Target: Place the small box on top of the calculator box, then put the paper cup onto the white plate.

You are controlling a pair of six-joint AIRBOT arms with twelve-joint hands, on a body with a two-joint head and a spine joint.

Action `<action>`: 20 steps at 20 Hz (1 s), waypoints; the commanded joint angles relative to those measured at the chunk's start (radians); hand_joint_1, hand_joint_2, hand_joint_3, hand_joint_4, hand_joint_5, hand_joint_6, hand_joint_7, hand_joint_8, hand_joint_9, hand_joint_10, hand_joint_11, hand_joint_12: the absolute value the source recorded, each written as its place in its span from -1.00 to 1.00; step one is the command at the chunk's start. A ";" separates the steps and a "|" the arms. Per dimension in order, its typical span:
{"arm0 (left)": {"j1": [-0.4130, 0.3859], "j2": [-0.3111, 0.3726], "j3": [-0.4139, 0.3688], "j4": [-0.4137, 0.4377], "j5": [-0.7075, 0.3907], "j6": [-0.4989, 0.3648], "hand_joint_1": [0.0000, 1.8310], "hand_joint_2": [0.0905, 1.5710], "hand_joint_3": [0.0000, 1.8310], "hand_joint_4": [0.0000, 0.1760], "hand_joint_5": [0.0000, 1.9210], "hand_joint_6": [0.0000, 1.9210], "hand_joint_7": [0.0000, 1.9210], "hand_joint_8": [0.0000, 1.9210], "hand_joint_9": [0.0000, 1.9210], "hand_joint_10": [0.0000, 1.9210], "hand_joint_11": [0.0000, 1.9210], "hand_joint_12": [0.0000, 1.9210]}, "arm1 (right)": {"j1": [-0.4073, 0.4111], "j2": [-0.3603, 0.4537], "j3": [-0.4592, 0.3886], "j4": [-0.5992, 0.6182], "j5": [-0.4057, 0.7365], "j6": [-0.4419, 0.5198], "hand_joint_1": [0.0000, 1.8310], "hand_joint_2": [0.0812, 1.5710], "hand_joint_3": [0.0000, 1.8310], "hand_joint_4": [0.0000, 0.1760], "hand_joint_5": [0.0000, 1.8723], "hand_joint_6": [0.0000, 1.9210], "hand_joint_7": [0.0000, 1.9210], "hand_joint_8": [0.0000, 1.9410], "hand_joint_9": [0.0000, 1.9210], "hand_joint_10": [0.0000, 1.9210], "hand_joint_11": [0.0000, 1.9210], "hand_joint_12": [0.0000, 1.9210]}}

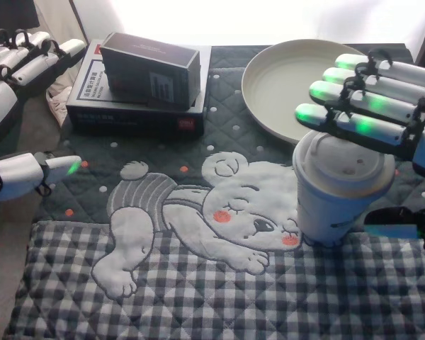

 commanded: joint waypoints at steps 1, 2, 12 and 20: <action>-0.005 0.007 0.004 0.016 -0.127 0.000 -0.28 0.35 -1.00 0.98 -1.00 -1.00 -1.00 -1.00 -1.00 -1.00 -1.00 -0.70 | 0.019 0.001 0.005 0.015 0.081 -0.002 -0.30 0.36 -1.00 -0.45 -1.00 -1.00 -1.00 -1.00 -1.00 -1.00 -1.00 -1.00; -0.004 0.007 0.004 0.014 -0.127 0.000 -0.30 0.34 -1.00 0.95 -1.00 -1.00 -1.00 -1.00 -1.00 -1.00 -1.00 -0.82 | 0.025 -0.006 0.009 0.011 0.064 -0.002 -0.30 0.34 -1.00 -0.46 -1.00 -1.00 -1.00 -1.00 -1.00 -1.00 -1.00 -1.00; 0.027 0.013 0.004 -0.004 -0.150 -0.023 -0.28 0.38 -1.00 1.00 -1.00 -1.00 -1.00 -1.00 -1.00 -1.00 -1.00 -1.00 | 0.133 -0.069 0.036 -0.095 -0.100 0.011 0.38 0.23 -0.73 -1.00 -0.93 0.81 -0.79 0.72 -0.81 0.82 -1.00 1.00; 0.043 0.015 0.005 -0.014 -0.162 -0.031 -0.25 0.40 -0.99 1.00 -1.00 -1.00 -1.00 -1.00 -1.00 -1.00 -1.00 -1.00 | 0.161 -0.069 0.079 -0.021 -0.062 0.011 0.49 -0.09 -0.12 -1.00 -0.90 0.76 -0.88 0.71 -0.79 0.91 -0.77 1.00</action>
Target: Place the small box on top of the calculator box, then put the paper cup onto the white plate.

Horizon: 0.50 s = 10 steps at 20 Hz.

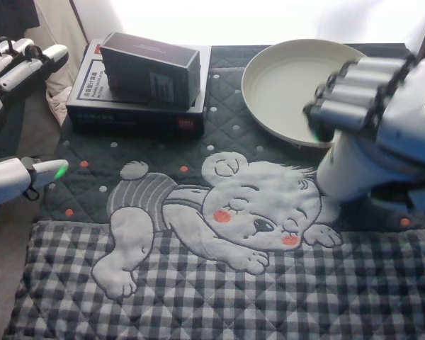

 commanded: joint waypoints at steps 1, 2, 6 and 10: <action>-0.006 0.010 0.006 0.021 -0.123 -0.005 -0.26 0.39 -1.00 1.00 -1.00 -1.00 -1.00 -1.00 -1.00 -1.00 -1.00 -1.00 | 0.020 0.011 0.003 0.024 0.134 -0.008 0.46 -0.10 -0.08 -1.00 -0.92 0.77 -0.90 0.72 -0.86 0.92 -0.87 1.00; -0.006 0.010 0.006 0.021 -0.123 -0.008 -0.28 0.39 -1.00 1.00 -1.00 -1.00 -1.00 -1.00 -1.00 -1.00 -1.00 -1.00 | 0.030 0.009 0.007 0.038 0.134 -0.021 0.41 -0.08 -0.10 -1.00 -0.95 0.75 -0.91 0.64 -0.90 0.89 -0.84 1.00; -0.006 0.010 0.007 0.021 -0.122 -0.010 -0.28 0.38 -1.00 1.00 -1.00 -1.00 -1.00 -1.00 -1.00 -1.00 -1.00 -1.00 | 0.072 -0.008 0.032 0.090 0.134 -0.057 0.50 -0.06 -0.14 -1.00 -0.93 0.56 -0.87 0.62 -0.81 0.89 -0.66 1.00; -0.006 0.010 0.007 0.021 -0.121 -0.015 -0.31 0.37 -1.00 0.81 -1.00 -1.00 -1.00 -1.00 -1.00 -1.00 -1.00 -1.00 | 0.112 -0.014 0.054 0.164 0.183 -0.085 0.42 0.10 -0.27 -1.00 -1.00 0.57 -0.90 0.57 -0.78 0.91 -0.62 1.00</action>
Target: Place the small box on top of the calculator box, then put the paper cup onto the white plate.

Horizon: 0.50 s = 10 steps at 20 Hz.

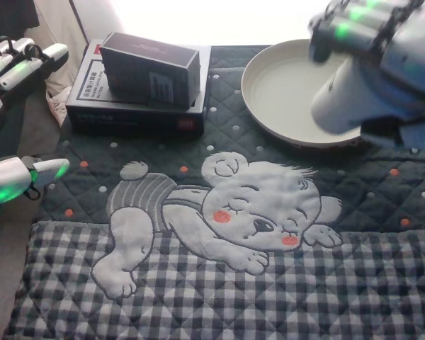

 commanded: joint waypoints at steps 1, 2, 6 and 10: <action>-0.006 0.009 0.008 0.019 -0.119 -0.001 -0.31 0.37 -1.00 0.69 -1.00 -1.00 -1.00 -1.00 -1.00 -1.00 -1.00 -1.00 | 0.016 0.011 0.008 0.032 0.145 -0.020 0.39 0.11 -0.31 -1.00 -1.00 0.65 -0.89 0.59 -0.77 0.89 -0.63 1.00; -0.006 0.008 0.010 0.019 -0.117 -0.001 -0.32 0.35 -1.00 0.76 -1.00 -1.00 -1.00 -1.00 -1.00 -1.00 -1.00 -1.00 | 0.020 0.010 0.011 0.062 0.145 -0.053 0.40 0.12 -0.35 -1.00 -1.00 0.59 -0.85 0.52 -0.77 0.82 -0.67 1.00; -0.008 0.001 0.016 0.020 -0.113 -0.001 -0.30 0.36 -1.00 0.93 -1.00 -1.00 -1.00 -1.00 -1.00 -1.00 -1.00 -1.00 | 0.055 -0.058 0.083 0.124 0.064 -0.087 0.57 0.37 -0.74 -1.00 -1.00 0.44 -0.86 0.42 -0.74 0.63 -1.00 1.00; -0.008 -0.006 0.021 0.025 -0.109 -0.009 -0.31 0.35 -1.00 0.96 -1.00 -1.00 -1.00 -1.00 -1.00 -1.00 -1.00 -1.00 | 0.098 -0.152 0.179 0.156 -0.089 -0.090 0.50 0.39 -0.80 -1.00 -0.98 0.51 -0.92 0.52 -0.75 0.80 -0.81 1.00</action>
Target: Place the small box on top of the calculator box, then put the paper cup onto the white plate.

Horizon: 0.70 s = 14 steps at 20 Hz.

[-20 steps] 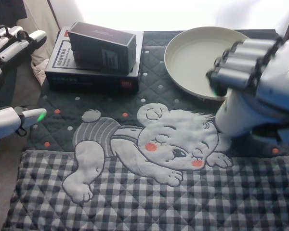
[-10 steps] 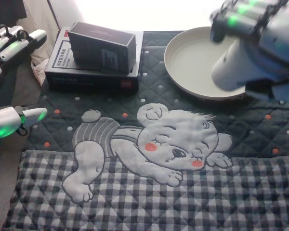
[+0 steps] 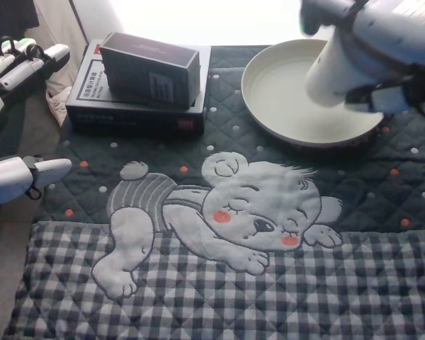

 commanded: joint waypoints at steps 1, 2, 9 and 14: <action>-0.008 -0.001 0.010 0.016 -0.113 -0.002 -0.31 0.36 -1.00 0.99 -1.00 -1.00 -1.00 -1.00 -1.00 -1.00 -1.00 -1.00 | 0.014 0.006 0.017 0.014 0.064 -0.008 0.53 0.41 -0.82 -1.00 -0.99 0.53 -0.97 0.53 -0.82 0.83 -0.91 1.00; -0.009 -0.004 0.012 0.016 -0.111 -0.004 -0.32 0.38 -0.99 0.90 -1.00 -1.00 -1.00 -1.00 -1.00 -1.00 -1.00 -1.00 | 0.015 -0.007 0.032 0.017 0.038 -0.009 0.50 0.44 -0.85 -1.00 -0.97 0.56 -0.94 0.50 -0.82 0.74 -0.98 1.00; -0.012 -0.012 0.019 0.017 -0.099 -0.007 -0.33 0.37 -1.00 0.96 -1.00 -1.00 -1.00 -1.00 -1.00 -1.00 -1.00 -1.00 | 0.028 -0.083 0.130 0.053 -0.108 -0.015 -0.22 0.34 -1.00 -0.53 -1.00 -0.97 -1.00 -0.98 -1.00 -0.97 -1.00 -0.44; -0.016 -0.018 0.023 0.020 -0.091 -0.007 -0.32 0.37 -1.00 0.97 -1.00 -1.00 -1.00 -1.00 -1.00 -1.00 -1.00 -1.00 | 0.038 -0.091 0.135 0.055 -0.113 -0.015 -0.50 0.24 -1.00 0.67 -1.00 -1.00 -1.00 -1.00 -1.00 -1.00 -1.00 -1.00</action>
